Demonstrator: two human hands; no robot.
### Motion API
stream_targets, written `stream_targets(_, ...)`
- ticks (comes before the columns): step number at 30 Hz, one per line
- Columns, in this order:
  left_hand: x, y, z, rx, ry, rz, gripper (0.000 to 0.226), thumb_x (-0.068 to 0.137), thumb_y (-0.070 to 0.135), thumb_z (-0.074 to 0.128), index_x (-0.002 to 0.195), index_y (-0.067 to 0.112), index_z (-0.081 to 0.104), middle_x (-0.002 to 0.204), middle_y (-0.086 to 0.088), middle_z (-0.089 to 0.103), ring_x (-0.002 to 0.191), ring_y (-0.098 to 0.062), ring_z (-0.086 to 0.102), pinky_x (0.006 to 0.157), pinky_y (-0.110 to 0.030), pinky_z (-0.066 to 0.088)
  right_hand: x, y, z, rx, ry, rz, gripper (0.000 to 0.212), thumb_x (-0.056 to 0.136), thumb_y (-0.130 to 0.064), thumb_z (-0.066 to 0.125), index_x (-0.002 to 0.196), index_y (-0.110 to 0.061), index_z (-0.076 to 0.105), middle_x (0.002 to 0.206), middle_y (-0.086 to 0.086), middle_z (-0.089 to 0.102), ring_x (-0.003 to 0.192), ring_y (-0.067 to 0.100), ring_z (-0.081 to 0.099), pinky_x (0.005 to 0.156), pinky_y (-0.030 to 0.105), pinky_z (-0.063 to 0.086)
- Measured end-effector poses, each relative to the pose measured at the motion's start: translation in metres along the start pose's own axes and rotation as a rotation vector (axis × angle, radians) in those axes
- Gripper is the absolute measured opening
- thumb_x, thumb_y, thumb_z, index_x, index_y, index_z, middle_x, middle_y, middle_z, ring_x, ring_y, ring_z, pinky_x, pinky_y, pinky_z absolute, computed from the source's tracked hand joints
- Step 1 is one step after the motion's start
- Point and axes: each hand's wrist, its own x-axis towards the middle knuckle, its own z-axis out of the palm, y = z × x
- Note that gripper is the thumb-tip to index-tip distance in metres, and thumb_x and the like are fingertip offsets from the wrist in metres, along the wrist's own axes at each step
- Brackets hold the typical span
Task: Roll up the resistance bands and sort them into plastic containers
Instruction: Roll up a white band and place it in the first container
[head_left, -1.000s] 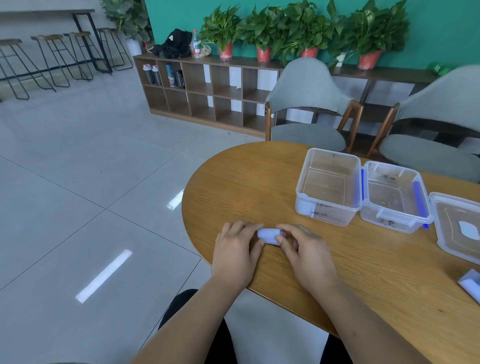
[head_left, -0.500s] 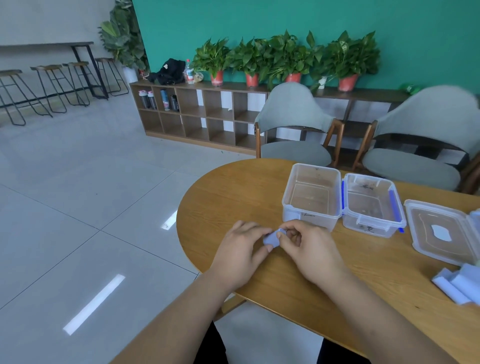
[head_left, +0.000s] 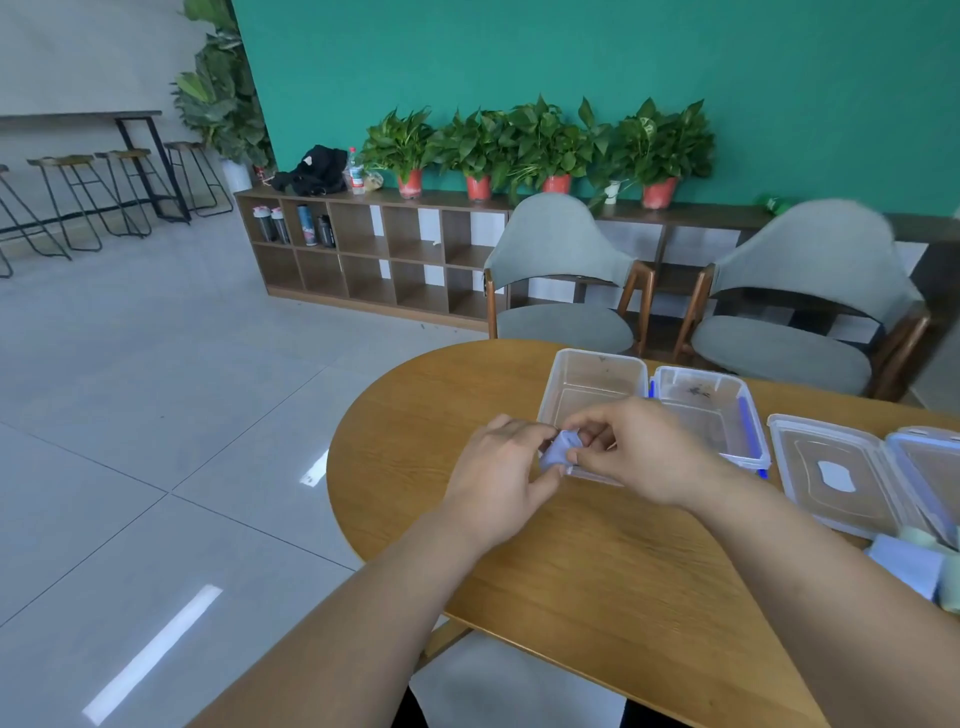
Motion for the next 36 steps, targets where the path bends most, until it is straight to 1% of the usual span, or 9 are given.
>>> stream_targets(4,0.022,0.001,0.000,-0.022,0.015,-0.013,0.032,0.096,0.041,0.067,0.125,0.026,0.069,0.111,0.013,0.072,0.105,-0.012,0.054,0.089,-0.037,0.051,0.017,-0.003,-0.021,-0.160,-0.006,-0.036,0.018,0.095,-0.029,0.075,0.113,-0.030,0.075,0.087,-0.011,0.070,0.082,0.008,0.066,0.079,0.033,0.057)
stream_targets(7,0.037,-0.003,-0.002,0.008,0.013,-0.010,0.044,0.095,0.043,0.072,0.135,0.026,0.065,0.121,0.013,0.071,0.113,-0.012,0.052,0.094,-0.036,0.050,0.032,-0.001,-0.030,-0.255,-0.001,-0.044,0.019,0.097,-0.026,0.072,0.116,-0.028,0.075,0.089,-0.010,0.069,0.083,0.010,0.064,0.079,0.031,0.056)
stream_targets(10,0.046,-0.011,-0.001,0.068,-0.017,-0.007,0.054,0.092,0.043,0.076,0.141,0.025,0.062,0.132,0.011,0.068,0.121,-0.014,0.050,0.101,-0.036,0.049,0.050,0.007,-0.032,-0.376,-0.009,-0.044,0.023,0.098,-0.029,0.070,0.120,-0.025,0.074,0.095,-0.007,0.072,0.089,0.014,0.065,0.083,0.035,0.055)
stream_targets(13,0.049,-0.019,0.004,0.129,-0.069,0.024,0.057,0.090,0.041,0.078,0.143,0.027,0.060,0.135,0.011,0.065,0.121,-0.016,0.048,0.103,-0.039,0.048,0.066,0.016,-0.029,-0.477,-0.029,-0.022,0.024,0.099,-0.031,0.068,0.121,-0.025,0.073,0.097,-0.005,0.073,0.092,0.017,0.065,0.084,0.036,0.056)
stream_targets(16,0.050,-0.022,0.009,0.172,-0.123,0.066,0.058,0.091,0.040,0.077,0.145,0.027,0.059,0.140,0.013,0.060,0.123,-0.016,0.047,0.106,-0.038,0.046,0.084,0.022,-0.023,-0.613,-0.135,0.049,0.023,0.099,-0.033,0.065,0.119,-0.025,0.074,0.101,-0.002,0.075,0.096,0.020,0.068,0.086,0.036,0.058)
stream_targets(19,0.051,-0.025,0.014,0.198,-0.185,0.077,0.054,0.093,0.038,0.075,0.143,0.026,0.060,0.142,0.013,0.058,0.126,-0.018,0.049,0.108,-0.039,0.046,0.098,0.027,-0.014,-0.711,-0.267,0.125,0.029,0.101,-0.033,0.062,0.126,-0.025,0.071,0.109,0.001,0.074,0.103,0.023,0.068,0.090,0.033,0.057)
stream_targets(26,0.053,-0.033,0.023,0.184,-0.265,0.033,0.045,0.097,0.036,0.069,0.141,0.027,0.060,0.142,0.015,0.054,0.120,-0.018,0.059,0.098,-0.036,0.050,0.102,0.053,0.010,-0.685,-0.370,0.188,0.034,0.095,-0.020,0.071,0.129,-0.028,0.070,0.111,-0.003,0.071,0.100,0.021,0.067,0.089,0.033,0.058)
stream_targets(30,0.057,-0.036,0.025,0.227,-0.289,0.050,0.041,0.099,0.035,0.067,0.138,0.026,0.063,0.139,0.013,0.056,0.117,-0.018,0.060,0.096,-0.037,0.050,0.105,0.056,0.011,-0.596,-0.430,0.194,0.037,0.096,-0.010,0.069,0.129,-0.026,0.070,0.117,-0.002,0.071,0.103,0.022,0.067,0.093,0.033,0.057)
stream_targets(36,0.061,-0.037,0.030,0.271,-0.318,0.070,0.030,0.099,0.026,0.065,0.129,0.025,0.068,0.127,0.008,0.060,0.111,-0.022,0.062,0.089,-0.040,0.053,0.110,0.062,0.012,-0.446,-0.423,0.152,0.022,0.091,-0.023,0.078,0.112,-0.029,0.076,0.104,-0.009,0.073,0.097,0.017,0.068,0.091,0.033,0.058)
